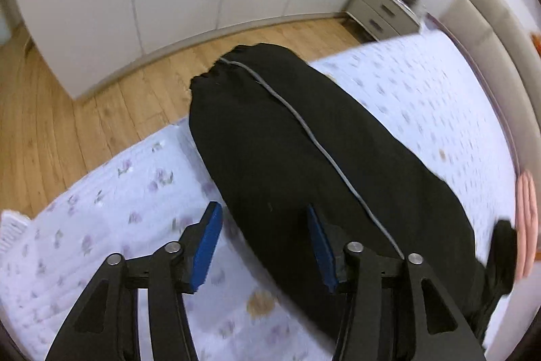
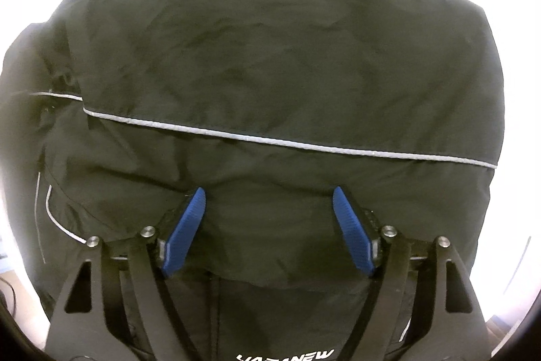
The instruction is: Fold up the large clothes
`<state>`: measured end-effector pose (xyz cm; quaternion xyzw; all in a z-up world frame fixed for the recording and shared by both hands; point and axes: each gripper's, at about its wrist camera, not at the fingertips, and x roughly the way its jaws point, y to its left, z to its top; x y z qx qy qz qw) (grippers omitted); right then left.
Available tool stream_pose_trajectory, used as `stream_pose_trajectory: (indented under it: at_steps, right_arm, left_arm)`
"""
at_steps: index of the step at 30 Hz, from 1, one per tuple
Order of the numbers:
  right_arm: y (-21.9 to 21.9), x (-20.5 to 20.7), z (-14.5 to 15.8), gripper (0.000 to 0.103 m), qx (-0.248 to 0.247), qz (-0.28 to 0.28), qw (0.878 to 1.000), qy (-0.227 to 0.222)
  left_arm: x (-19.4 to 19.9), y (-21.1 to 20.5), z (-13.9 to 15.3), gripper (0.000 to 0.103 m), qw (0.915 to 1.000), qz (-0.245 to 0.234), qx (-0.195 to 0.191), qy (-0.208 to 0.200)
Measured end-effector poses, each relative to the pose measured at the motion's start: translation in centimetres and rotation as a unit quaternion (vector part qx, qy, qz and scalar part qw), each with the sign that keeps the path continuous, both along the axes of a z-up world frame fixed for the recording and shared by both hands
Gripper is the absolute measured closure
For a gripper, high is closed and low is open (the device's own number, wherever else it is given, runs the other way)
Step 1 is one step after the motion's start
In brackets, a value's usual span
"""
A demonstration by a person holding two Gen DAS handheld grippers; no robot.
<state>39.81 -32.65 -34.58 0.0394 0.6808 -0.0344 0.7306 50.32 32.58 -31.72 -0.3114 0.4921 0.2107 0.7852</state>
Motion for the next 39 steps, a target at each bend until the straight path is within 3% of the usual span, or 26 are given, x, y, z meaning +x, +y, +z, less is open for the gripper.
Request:
stream_pose_trajectory:
  at_steps: [6,9,10,15,20,24,29,30,32,34,39]
  right_arm:
    - [-0.8,-0.7,0.3,0.027,0.001,0.001,1.0,-0.004]
    - [-0.9,-0.9,0.5,0.027,0.001,0.002,1.0,-0.007]
    - [-0.9,-1.0,0.5,0.027,0.001,0.002,1.0,-0.008]
    - [-0.9,-1.2,0.8,0.027,0.003,0.006,1.0,-0.007]
    - [-1.2,-1.0,1.0,0.026,0.009,0.016,1.0,-0.007]
    - [-1.4,-1.1,1.1,0.025,0.016,0.022,1.0,-0.012]
    - [-1.6,-1.5,2.1,0.03,0.031,0.037,0.998,-0.033]
    - [-1.7,-1.7,2.6,0.032,0.035,0.04,0.998,-0.043]
    - [-2.1,-2.4,4.4,0.031,0.041,0.051,0.995,-0.072]
    - [-2.5,-3.1,6.0,0.03,0.04,0.064,0.993,-0.093]
    - [-4.6,-4.7,8.2,0.03,0.038,0.077,0.99,-0.111]
  left_arm:
    - [1.8,0.2,-1.4,0.042,1.0,0.001,0.0,-0.005]
    - [2.4,0.2,-0.8,0.078,0.9993,-0.026,0.02,-0.016]
    - [2.5,-0.3,-0.3,0.084,0.9987,-0.037,0.029,-0.02]
    - [1.5,-3.0,3.8,0.088,0.9916,-0.083,0.08,-0.058]
    - [-0.4,-7.3,8.9,0.089,0.9799,-0.13,0.104,-0.11]
    - [-2.0,-13.6,12.7,0.089,0.9599,-0.198,0.138,-0.143]
    - [-4.2,-23.4,15.4,0.089,0.9236,-0.291,0.187,-0.166]
    - [-4.9,-25.9,15.8,0.089,0.9125,-0.312,0.201,-0.172]
    - [-5.7,-29.2,16.1,0.089,0.8971,-0.339,0.22,-0.178]
    - [-6.9,-33.6,16.0,0.089,0.8763,-0.379,0.233,-0.184]
    - [-8.8,-42.2,13.2,0.089,0.8471,-0.457,0.214,-0.166]
